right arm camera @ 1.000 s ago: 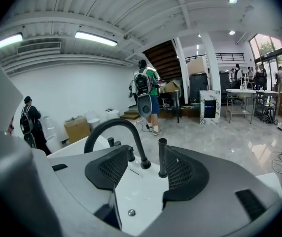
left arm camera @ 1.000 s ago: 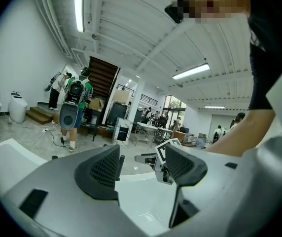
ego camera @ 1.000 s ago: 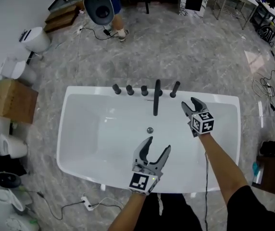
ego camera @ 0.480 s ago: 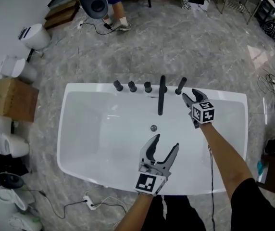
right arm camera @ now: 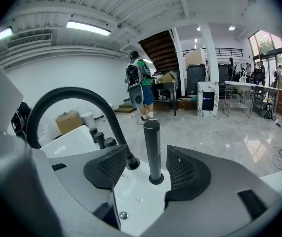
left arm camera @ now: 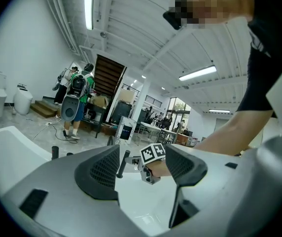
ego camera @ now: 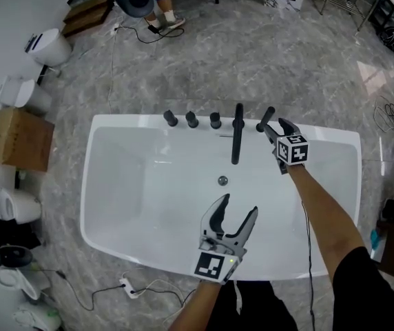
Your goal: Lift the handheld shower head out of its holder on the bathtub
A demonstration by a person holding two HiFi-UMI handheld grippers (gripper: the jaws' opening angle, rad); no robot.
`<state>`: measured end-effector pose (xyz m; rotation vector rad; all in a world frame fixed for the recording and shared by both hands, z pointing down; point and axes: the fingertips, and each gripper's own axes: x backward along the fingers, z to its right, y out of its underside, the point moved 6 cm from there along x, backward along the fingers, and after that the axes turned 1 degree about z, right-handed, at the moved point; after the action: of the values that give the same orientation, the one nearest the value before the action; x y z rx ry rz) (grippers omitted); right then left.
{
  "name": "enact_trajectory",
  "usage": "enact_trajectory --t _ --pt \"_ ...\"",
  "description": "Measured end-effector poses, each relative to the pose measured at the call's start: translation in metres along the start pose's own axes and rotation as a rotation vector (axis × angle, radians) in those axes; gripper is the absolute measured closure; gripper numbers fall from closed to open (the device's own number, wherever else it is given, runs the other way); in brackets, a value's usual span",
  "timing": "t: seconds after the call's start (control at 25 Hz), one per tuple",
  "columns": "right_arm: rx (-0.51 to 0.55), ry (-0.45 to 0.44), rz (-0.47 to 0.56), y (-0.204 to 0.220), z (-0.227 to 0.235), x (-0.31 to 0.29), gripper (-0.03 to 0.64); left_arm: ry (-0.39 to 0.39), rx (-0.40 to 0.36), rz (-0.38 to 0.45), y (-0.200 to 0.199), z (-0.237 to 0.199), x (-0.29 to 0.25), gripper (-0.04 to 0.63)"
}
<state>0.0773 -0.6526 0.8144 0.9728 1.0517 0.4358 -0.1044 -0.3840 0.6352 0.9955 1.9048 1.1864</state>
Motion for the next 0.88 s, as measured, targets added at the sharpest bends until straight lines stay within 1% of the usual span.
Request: enact_trajectory --t 0.2,0.4,0.56,0.72,0.76,0.8,0.88 --pt "0.015 0.006 -0.015 0.000 0.006 -0.017 0.394 0.008 0.013 -0.009 0.010 0.000 0.004 0.325" --pt "-0.003 0.009 -0.018 -0.006 0.009 -0.030 0.394 0.006 0.017 -0.022 0.018 -0.004 0.009 0.325" --pt "-0.014 0.002 -0.036 -0.005 0.007 -0.038 0.394 0.002 0.042 -0.024 0.018 -0.007 0.012 0.325" --pt "-0.019 0.012 -0.021 -0.006 0.002 -0.044 0.396 -0.010 0.068 -0.033 0.024 -0.012 0.017 0.325" --pt "-0.008 0.019 -0.013 -0.006 0.002 -0.044 0.436 -0.013 0.062 -0.036 0.026 -0.013 0.017 0.325" --pt "0.005 0.026 -0.006 -0.007 0.002 -0.044 0.491 -0.015 0.056 -0.039 0.029 -0.013 0.018 0.325" --pt "0.021 0.048 0.000 -0.008 0.005 -0.042 0.492 -0.019 0.060 -0.045 0.033 -0.013 0.019 0.325"
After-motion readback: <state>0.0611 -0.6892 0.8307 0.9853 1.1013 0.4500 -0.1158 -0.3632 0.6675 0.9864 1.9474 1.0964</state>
